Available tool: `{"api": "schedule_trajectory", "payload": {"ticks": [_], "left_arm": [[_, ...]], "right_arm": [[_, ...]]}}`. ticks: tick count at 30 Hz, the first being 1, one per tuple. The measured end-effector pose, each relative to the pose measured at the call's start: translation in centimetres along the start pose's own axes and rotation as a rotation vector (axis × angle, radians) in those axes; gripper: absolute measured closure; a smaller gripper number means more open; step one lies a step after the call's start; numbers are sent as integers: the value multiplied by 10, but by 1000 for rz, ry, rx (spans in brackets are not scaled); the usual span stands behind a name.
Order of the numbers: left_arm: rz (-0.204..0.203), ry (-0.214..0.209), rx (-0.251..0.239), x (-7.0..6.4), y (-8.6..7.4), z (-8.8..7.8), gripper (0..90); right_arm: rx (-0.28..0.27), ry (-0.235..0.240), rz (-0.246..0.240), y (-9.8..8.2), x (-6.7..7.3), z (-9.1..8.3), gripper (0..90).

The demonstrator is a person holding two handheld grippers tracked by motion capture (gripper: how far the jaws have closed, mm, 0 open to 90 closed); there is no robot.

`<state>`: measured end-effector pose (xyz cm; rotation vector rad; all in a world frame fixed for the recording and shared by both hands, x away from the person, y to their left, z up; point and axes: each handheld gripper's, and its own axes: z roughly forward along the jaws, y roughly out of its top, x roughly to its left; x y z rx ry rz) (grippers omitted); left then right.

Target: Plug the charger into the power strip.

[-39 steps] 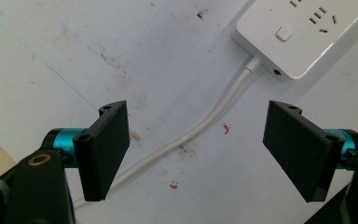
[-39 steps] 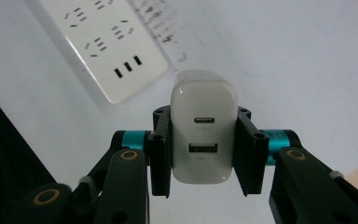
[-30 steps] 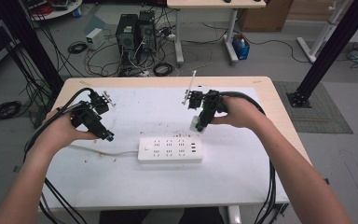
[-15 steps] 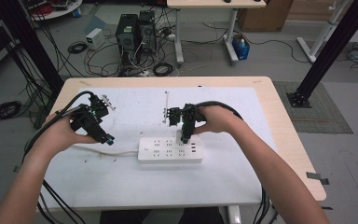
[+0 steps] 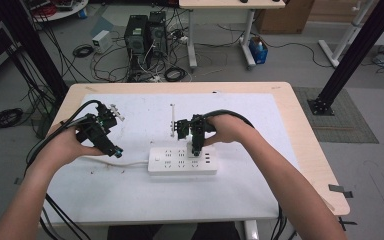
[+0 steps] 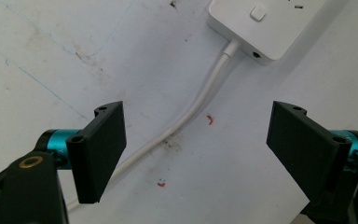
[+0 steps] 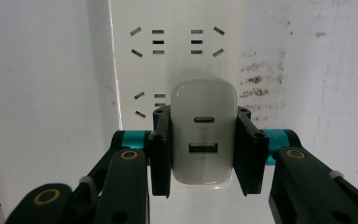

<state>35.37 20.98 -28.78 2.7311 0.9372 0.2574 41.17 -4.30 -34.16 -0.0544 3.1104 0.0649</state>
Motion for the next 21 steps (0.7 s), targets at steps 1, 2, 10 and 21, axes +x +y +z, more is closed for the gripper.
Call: {"api": "schedule_trajectory", "payload": {"ticks": [1,2,10,21], "left_arm": [[0,-1,1,0,0,1,198],[-6,-2,-2,0,0,1,198],[6,-28,10,-2,2,9,198],[10,-40,18,-3,8,14,198]], "right_arm": [[4,-2,-5,1,0,0,630],[9,-4,-13,3,1,1,631],[28,-20,-31,0,3,12,635],[120,-69,-59,13,8,22,633]]}}
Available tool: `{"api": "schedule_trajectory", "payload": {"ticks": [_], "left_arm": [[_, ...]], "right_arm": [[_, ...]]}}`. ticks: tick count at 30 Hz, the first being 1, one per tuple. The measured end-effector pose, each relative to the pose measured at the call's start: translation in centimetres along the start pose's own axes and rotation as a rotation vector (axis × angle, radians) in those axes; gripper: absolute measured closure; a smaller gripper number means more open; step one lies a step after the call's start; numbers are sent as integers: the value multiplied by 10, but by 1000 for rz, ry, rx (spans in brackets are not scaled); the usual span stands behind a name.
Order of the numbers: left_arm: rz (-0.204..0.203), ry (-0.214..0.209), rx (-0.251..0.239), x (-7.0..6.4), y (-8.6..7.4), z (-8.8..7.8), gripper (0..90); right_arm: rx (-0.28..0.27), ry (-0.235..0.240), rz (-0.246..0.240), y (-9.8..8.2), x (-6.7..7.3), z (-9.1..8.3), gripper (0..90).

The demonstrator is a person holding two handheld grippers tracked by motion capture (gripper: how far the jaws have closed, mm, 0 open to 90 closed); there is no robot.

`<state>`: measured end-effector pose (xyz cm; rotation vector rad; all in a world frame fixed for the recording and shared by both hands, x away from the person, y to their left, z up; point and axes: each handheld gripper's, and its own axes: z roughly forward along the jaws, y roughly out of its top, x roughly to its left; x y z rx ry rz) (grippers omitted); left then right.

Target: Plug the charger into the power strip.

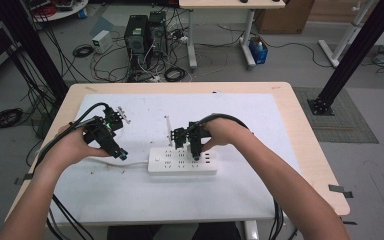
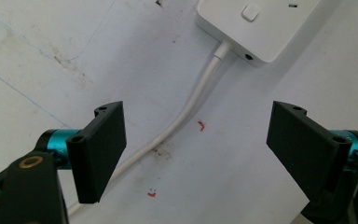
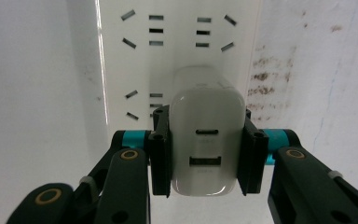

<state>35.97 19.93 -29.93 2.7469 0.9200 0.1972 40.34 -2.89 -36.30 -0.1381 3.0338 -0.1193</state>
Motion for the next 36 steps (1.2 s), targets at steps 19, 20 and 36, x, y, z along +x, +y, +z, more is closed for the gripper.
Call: {"api": "schedule_trajectory", "payload": {"ticks": [19,20,36], "left_arm": [[-61,26,-6,23,-6,-7,198],[-74,27,-15,24,-6,-7,198],[-72,40,-5,29,8,-19,198]], "right_arm": [[-330,105,803,-156,-28,-72,225],[-318,91,864,-169,-27,-74,225],[-163,34,1159,-249,-9,-86,225]]}}
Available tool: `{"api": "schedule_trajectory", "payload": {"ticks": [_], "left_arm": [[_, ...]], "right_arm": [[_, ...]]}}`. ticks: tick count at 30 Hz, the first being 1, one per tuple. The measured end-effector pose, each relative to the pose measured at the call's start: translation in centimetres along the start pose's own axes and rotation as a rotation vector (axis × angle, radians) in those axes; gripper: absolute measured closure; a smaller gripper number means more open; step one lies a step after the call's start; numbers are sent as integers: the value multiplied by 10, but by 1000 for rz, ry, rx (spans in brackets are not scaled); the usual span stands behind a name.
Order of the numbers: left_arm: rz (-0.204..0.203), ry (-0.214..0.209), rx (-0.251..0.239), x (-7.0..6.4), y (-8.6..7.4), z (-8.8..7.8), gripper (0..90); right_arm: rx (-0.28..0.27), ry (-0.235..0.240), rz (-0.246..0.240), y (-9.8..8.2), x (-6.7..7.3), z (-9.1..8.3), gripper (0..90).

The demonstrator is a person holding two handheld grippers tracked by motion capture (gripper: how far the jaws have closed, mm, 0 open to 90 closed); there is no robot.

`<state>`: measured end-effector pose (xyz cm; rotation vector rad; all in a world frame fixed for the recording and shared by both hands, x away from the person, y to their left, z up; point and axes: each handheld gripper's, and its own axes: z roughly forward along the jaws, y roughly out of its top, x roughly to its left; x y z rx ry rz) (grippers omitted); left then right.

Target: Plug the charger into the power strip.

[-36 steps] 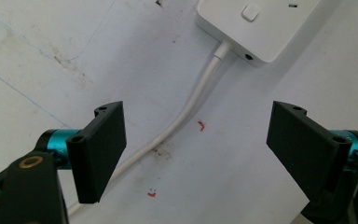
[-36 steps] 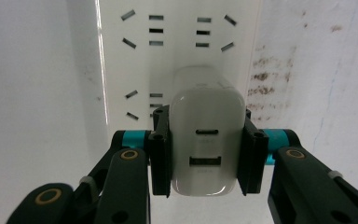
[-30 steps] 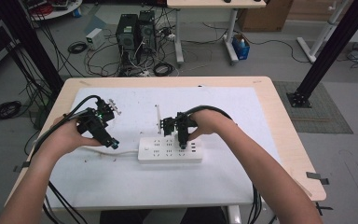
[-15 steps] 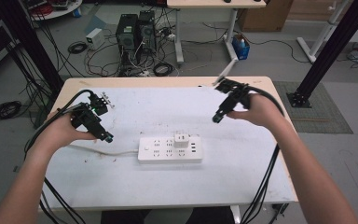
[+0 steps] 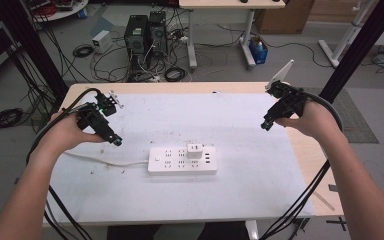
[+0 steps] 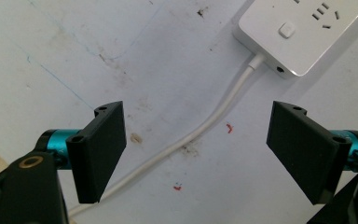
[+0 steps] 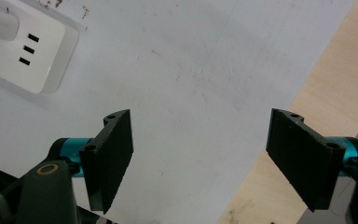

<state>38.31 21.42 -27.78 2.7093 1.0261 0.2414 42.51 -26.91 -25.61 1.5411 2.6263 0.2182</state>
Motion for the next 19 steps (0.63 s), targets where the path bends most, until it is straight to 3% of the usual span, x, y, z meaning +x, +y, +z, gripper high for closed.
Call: {"api": "schedule_trajectory", "payload": {"ticks": [19], "left_arm": [[7,2,8,-7,0,-2,198]], "right_arm": [[-15,-13,-23,-12,3,-4,223]]}}
